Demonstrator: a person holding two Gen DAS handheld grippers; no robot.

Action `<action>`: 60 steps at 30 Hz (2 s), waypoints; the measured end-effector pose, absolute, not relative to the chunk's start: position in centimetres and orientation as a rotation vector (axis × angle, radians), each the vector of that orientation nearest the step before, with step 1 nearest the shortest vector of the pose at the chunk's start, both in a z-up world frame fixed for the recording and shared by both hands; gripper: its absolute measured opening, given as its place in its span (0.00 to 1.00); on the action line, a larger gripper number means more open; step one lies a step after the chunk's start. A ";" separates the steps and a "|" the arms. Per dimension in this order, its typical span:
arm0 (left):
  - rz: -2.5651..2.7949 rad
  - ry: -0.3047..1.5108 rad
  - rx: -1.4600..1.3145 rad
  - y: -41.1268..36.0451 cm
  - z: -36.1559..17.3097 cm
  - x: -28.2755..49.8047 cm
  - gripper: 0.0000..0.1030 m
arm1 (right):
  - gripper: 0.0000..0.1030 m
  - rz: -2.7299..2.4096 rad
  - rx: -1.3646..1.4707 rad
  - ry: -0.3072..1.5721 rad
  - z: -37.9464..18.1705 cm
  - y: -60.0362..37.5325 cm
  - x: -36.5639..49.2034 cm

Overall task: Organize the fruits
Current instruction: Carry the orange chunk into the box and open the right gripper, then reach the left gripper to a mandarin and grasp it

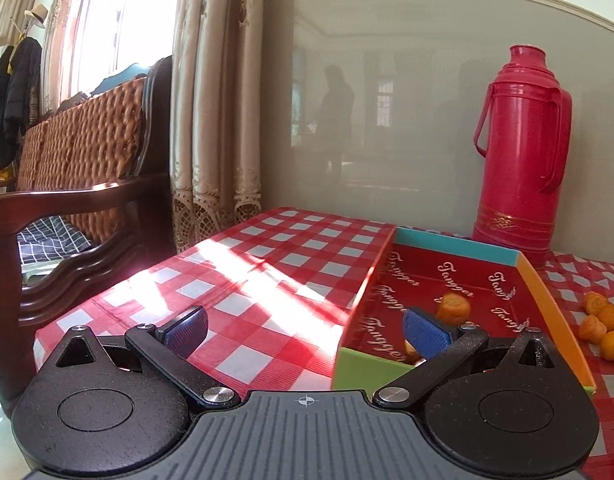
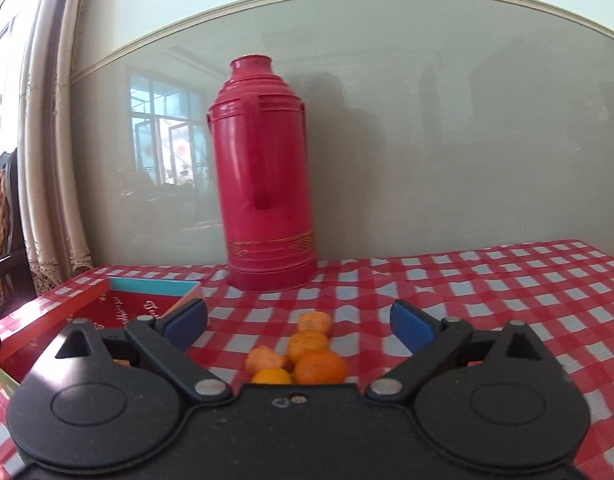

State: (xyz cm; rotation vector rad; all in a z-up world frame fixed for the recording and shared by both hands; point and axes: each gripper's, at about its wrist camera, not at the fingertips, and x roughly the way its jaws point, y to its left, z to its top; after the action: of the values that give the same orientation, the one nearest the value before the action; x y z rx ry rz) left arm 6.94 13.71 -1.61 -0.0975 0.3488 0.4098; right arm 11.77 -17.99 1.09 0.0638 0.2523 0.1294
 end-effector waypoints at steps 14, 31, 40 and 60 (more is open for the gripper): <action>0.215 0.345 -0.041 4.2 -1.1 9.3 1.00 | 0.90 -0.003 0.063 0.263 0.9 -25.0 10.0; 0.063 0.382 0.004 -5.5 -2.0 11.2 1.00 | 0.90 -0.111 0.082 0.295 0.3 -30.8 8.8; 0.085 0.301 0.062 -7.6 -1.3 11.0 1.00 | 0.90 -0.153 0.080 0.318 -0.3 -33.1 8.3; -0.107 0.558 0.012 -11.4 -3.6 14.9 0.61 | 0.90 -0.190 0.112 0.352 -0.8 -35.0 8.4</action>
State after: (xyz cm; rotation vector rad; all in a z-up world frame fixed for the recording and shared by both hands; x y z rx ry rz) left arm 14.94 -11.45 -3.64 0.0115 0.5582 -0.1067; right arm 8.41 -34.97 -0.77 0.1124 0.3517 -0.1903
